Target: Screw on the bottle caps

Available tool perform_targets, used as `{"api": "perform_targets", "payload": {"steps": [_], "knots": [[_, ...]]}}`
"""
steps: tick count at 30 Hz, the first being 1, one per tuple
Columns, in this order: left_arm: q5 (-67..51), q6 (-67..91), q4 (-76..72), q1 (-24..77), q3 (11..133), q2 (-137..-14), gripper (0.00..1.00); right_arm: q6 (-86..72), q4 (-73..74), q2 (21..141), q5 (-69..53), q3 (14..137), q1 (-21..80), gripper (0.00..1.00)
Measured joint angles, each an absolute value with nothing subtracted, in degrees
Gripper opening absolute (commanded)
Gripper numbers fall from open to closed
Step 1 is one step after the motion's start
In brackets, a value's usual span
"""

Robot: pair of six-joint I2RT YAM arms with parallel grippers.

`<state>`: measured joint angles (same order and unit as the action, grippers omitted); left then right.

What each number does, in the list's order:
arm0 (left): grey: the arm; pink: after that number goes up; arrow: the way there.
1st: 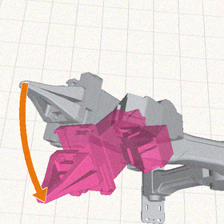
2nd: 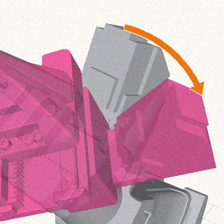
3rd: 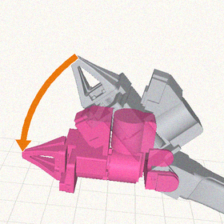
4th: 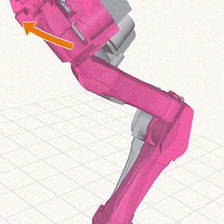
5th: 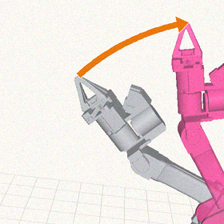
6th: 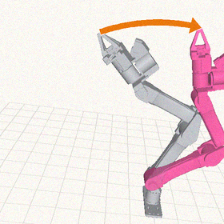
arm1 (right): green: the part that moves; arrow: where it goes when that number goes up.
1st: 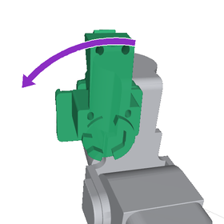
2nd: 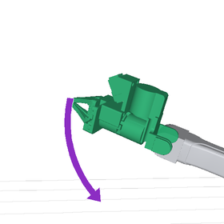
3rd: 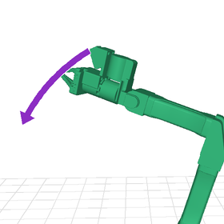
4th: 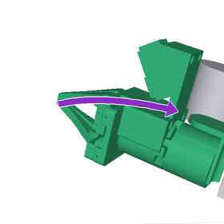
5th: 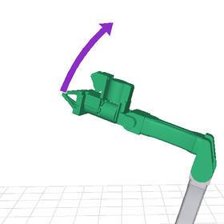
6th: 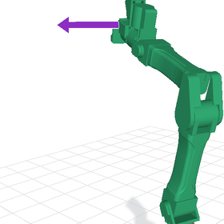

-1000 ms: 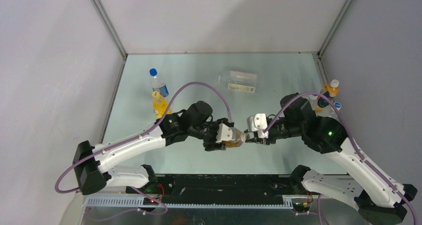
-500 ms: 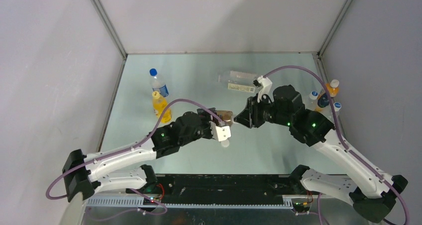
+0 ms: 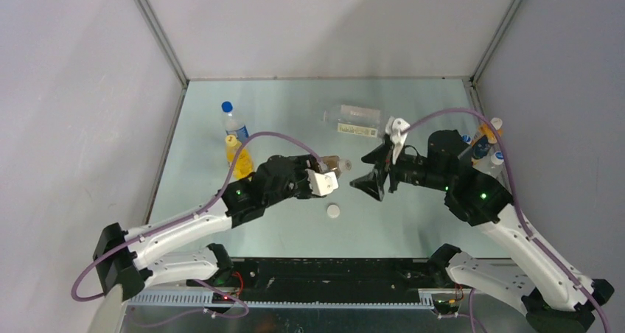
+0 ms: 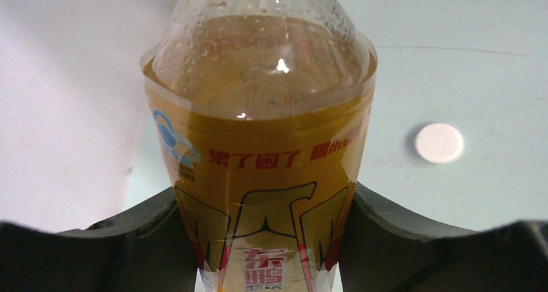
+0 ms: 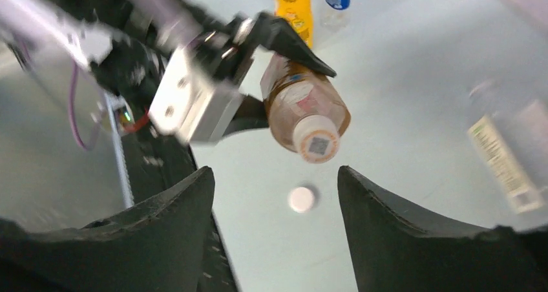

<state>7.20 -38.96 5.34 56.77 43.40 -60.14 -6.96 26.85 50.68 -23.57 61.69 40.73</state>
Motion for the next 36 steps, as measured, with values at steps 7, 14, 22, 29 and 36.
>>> {"api": "perform_targets", "payload": {"steps": [7,14,22,29,36], "knots": [[-10.6,-36.0,14.2,52.7,50.4,-64.6,0.00,23.8,37.3,48.0,-32.3,63.6,40.7,0.74],[-20.3,-36.0,19.0,52.6,51.1,-66.0,0.00,36.6,43.9,51.4,-35.3,66.2,40.8,0.66],[-23.0,-36.0,21.0,52.6,51.1,-66.0,0.00,39.8,46.3,54.4,-36.7,66.8,42.5,0.51],[-23.9,-36.0,21.2,52.6,51.1,-66.0,0.00,39.6,46.2,55.4,-37.6,66.9,43.5,0.46],[-24.8,-36.0,21.8,52.6,51.1,-65.6,0.00,39.4,46.2,57.4,-37.6,67.0,43.9,0.28]]}}
